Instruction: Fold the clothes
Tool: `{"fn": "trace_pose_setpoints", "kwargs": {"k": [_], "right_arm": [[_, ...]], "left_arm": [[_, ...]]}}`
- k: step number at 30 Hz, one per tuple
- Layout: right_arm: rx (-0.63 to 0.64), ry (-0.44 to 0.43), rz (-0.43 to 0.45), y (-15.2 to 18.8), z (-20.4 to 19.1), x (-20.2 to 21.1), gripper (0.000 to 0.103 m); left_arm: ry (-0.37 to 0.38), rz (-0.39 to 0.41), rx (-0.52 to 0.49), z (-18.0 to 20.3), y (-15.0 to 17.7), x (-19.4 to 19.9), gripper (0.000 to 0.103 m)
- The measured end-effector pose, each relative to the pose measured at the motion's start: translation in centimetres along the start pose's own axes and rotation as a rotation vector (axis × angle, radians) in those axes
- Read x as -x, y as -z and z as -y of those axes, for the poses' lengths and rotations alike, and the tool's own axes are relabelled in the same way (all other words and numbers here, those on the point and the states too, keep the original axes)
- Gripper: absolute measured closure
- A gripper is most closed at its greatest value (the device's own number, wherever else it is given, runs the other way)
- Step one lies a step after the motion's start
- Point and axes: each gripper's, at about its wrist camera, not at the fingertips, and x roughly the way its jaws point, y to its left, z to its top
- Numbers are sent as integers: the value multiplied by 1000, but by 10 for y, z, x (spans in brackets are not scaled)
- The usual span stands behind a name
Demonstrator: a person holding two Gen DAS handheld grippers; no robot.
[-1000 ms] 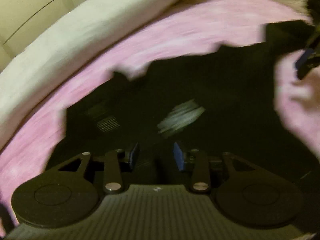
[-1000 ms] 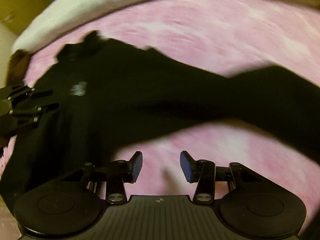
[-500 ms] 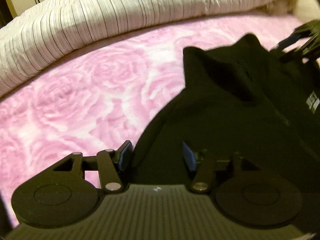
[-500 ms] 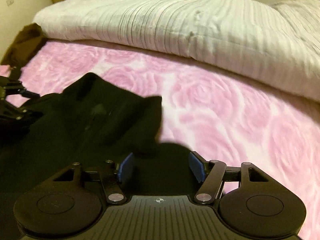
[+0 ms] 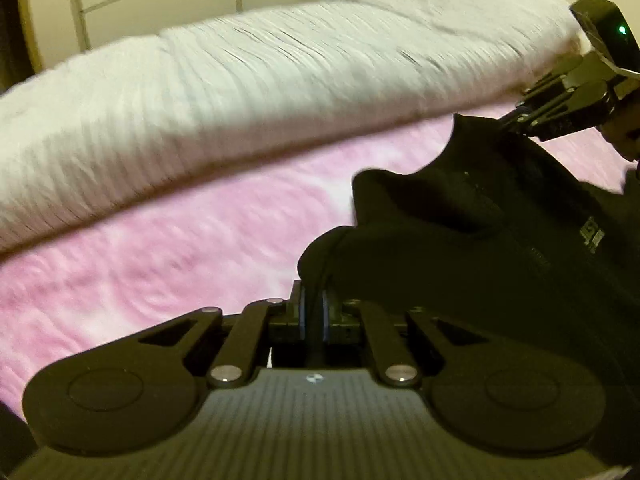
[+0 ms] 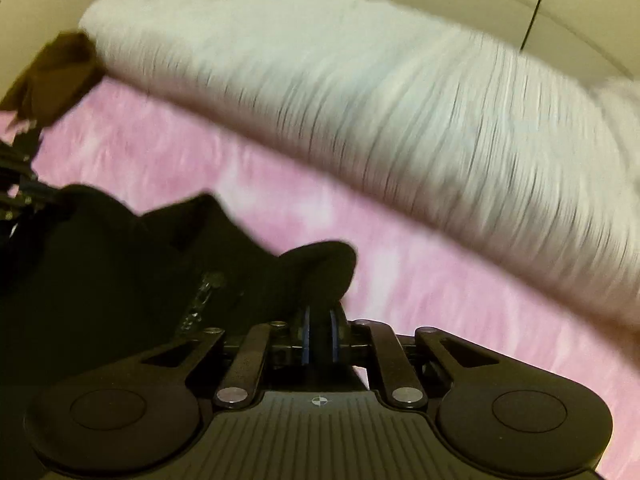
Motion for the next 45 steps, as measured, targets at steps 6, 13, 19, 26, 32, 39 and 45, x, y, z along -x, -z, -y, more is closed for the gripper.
{"fn": "trace_pose_setpoints", "kwargs": {"k": [6,13,19,26,32,39,45], "right_arm": [[-52,75,62,-30,-5,-23,86],[-123,92,85,26,-24,1,50],[-117,-46,47,71,-87,43,49],[-125,-217,15,78,-199,54,48],[-154,-241,-9,69,-267,44,48],[-143,-231,-45,59,-308,53,48],[-111,-246,-95,62,-344,49,46]], "left_arm": [[-65,-14,134,-32,-8,-25,81],[-174,-11,201,-55,52,37,62],[-368,-126,273,-115,120,118,55],[-374,-211,439,-191,163,126,54],[-298,-170,511,-200,173,125,99],[-583,-44,696,-203,215,252,99],[-660,-174,765,-207,279,302,81]]}}
